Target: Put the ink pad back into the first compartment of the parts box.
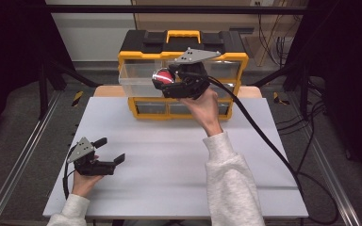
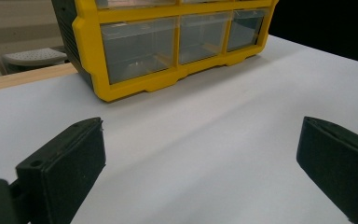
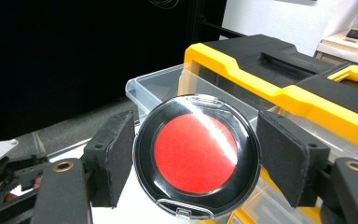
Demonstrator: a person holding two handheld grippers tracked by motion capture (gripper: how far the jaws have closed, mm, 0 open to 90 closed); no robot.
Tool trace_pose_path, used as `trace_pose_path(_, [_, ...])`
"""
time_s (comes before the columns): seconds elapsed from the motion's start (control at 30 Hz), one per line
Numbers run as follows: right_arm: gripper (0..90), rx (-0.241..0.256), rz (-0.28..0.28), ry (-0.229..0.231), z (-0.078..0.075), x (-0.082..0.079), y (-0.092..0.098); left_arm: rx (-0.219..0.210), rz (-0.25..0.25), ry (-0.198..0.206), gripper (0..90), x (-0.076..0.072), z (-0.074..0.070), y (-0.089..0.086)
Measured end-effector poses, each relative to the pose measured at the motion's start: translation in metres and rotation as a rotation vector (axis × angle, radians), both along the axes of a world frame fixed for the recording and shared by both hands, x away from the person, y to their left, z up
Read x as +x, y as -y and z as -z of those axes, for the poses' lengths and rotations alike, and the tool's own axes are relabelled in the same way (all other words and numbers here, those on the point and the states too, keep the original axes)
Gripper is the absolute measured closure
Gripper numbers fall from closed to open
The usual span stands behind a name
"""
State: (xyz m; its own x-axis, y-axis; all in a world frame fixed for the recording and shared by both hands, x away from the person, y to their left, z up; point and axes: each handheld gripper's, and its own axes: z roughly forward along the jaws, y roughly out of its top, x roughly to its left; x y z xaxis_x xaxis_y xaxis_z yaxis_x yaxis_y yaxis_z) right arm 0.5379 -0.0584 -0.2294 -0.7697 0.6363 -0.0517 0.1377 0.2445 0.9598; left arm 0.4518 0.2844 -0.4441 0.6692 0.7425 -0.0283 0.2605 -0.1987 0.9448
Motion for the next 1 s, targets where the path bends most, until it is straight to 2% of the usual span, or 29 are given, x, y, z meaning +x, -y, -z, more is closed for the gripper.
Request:
trace_pose_path(0.43, [30.3, 0.010, 0.012, 0.001, -0.011, 0.017, -0.012, 0.001, 0.001, -0.005, 0.9, 0.001, 0.001, 0.001])
trace_pose_path(1.0, [30.3, -0.008, 0.023, -0.016, -0.012, 0.037, -0.031, -0.003, 0.001, -0.006, 0.9, 0.001, 0.001, 0.000])
